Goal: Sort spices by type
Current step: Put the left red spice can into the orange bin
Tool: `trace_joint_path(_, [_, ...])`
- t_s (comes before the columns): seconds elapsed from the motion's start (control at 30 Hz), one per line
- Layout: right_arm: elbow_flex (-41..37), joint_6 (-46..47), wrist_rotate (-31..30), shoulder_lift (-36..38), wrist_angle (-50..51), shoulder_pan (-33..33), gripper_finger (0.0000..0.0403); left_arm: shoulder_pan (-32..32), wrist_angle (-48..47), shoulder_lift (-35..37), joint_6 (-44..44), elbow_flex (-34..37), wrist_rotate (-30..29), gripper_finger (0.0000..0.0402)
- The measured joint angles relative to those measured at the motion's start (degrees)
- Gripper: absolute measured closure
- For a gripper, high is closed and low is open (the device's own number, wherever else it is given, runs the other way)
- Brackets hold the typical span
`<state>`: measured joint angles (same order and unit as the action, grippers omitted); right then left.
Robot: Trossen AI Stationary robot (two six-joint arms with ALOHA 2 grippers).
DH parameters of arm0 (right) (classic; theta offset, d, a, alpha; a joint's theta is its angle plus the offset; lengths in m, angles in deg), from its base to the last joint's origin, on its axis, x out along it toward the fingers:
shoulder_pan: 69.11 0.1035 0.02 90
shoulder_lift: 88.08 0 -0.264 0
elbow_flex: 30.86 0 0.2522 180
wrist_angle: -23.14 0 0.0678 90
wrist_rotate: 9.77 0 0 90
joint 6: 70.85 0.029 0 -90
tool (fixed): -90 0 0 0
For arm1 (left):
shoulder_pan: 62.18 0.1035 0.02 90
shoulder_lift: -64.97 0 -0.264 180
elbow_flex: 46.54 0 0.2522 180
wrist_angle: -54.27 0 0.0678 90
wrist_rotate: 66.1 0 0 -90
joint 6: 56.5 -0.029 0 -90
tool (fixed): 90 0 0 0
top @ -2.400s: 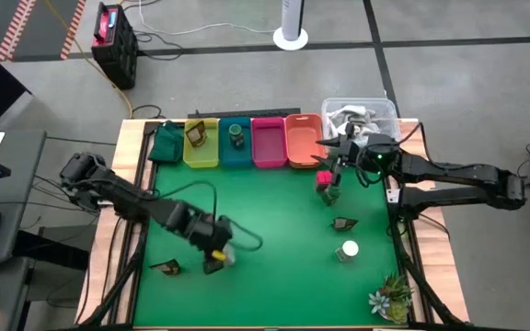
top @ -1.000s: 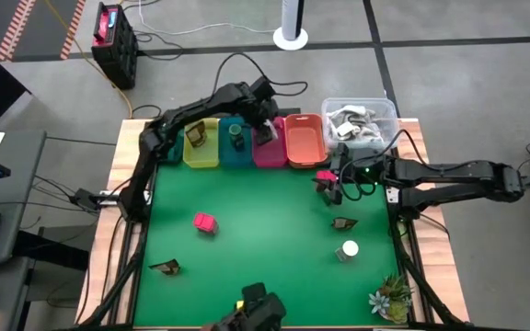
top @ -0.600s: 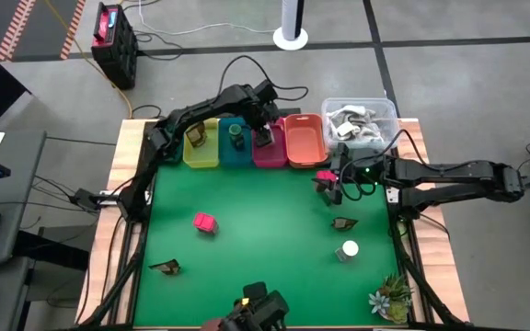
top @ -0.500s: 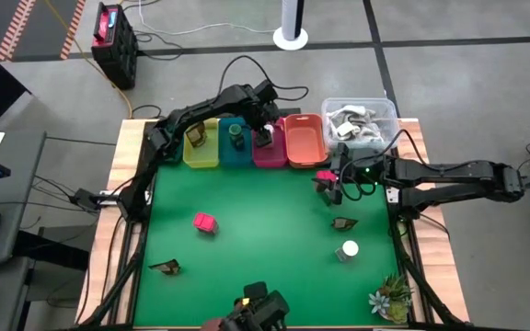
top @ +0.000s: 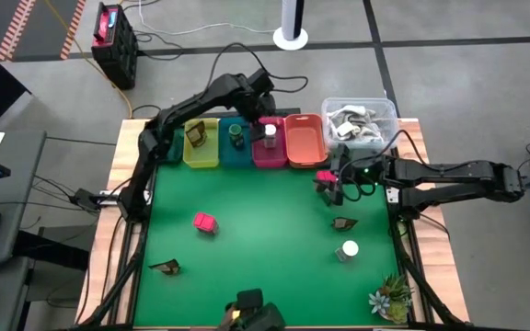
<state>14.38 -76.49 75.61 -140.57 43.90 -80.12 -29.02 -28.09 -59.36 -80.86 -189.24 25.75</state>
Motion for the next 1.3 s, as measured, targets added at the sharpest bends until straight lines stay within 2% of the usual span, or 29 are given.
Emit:
trace_joint_path(0.17, [0.0, 2.1, -1.7, 0.2, 1.4, 0.0, 0.0168, -3.4, -5.1, 4.3, 1.9, 1.3, 1.0, 0.0121])
trace_joint_path(0.3, [0.0, 2.8, -4.7, 0.2, 3.5, 0.2, 0.0168, -7.7, -5.3, 8.3, 2.8, 7.6, 2.4, 0.0121])
trace_joint_path(0.5, [0.0, 3.9, -4.9, 0.2, 3.7, 0.2, 0.0168, -15.2, -4.9, 18.9, 7.3, 24.3, 2.3, 0.0121])
trace_joint_path(0.73, [0.0, 2.8, -5.0, 0.1, 2.5, 0.0, 0.0168, -28.0, -1.3, 36.2, 22.5, 43.5, 2.2, 0.0121])
trace_joint_path(0.87, [0.0, 2.6, -5.0, 0.1, -0.1, 0.1, 0.0168, -37.2, 3.4, 42.9, 30.6, 54.0, 1.1, 0.0121])
trace_joint_path(0.97, [0.0, 2.5, -5.0, 0.1, -1.9, 0.5, 0.0168, -44.2, 4.2, 44.9, 34.5, 59.9, -3.4, 0.0121])
trace_joint_path(1.13, [1.8, 2.5, -4.9, 0.0, -2.9, 0.6, 0.0168, -52.1, 3.6, 44.2, 38.7, 63.6, -14.4, 0.0121])
trace_joint_path(1.3, [3.6, 1.7, -5.0, 0.0, -2.8, 1.9, 0.0168, -53.8, 3.9, 42.6, 41.5, 63.8, -15.1, 0.0121])
